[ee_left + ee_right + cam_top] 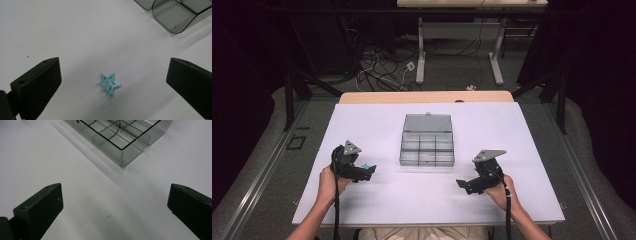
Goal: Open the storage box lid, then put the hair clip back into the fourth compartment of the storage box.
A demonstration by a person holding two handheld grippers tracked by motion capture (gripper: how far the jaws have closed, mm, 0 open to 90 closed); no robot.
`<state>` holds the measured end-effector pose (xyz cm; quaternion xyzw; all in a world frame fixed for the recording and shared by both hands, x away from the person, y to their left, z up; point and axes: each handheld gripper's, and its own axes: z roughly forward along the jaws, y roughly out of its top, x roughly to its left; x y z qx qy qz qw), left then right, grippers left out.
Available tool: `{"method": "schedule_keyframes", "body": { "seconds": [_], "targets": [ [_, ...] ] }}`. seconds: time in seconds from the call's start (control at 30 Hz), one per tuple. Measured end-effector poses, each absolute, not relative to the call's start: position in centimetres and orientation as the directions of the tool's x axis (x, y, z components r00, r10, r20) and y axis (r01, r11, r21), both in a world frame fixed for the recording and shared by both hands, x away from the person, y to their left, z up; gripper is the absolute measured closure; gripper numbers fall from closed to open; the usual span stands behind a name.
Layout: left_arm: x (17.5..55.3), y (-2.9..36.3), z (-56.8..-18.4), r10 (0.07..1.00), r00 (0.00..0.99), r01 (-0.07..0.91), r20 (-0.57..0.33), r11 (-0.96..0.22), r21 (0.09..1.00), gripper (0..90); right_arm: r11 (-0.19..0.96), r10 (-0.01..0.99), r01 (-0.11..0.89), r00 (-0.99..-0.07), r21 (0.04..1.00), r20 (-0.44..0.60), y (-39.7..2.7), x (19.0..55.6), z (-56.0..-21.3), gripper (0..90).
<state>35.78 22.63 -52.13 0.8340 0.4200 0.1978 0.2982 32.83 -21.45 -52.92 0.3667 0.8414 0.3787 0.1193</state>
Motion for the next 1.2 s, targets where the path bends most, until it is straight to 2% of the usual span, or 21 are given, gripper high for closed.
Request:
{"method": "schedule_keyframes", "body": {
  "seconds": [0.97, 1.2],
  "targets": [
    [37.1, 25.0, -53.2, 0.879, 0.472, 0.682, 0.066, -0.411, 0.605, 1.3, 0.469, 0.703, 0.518, -0.709, 0.715, 0.052, -21.4, 32.7, -53.3, 1.5],
    [37.3, 24.7, -53.3, 0.882, 0.469, 0.691, 0.047, -0.399, 0.603, 7.7, 0.485, 0.700, 0.519, -0.713, 0.704, 0.044, -21.5, 32.6, -53.3, 1.7]
  ]
}}
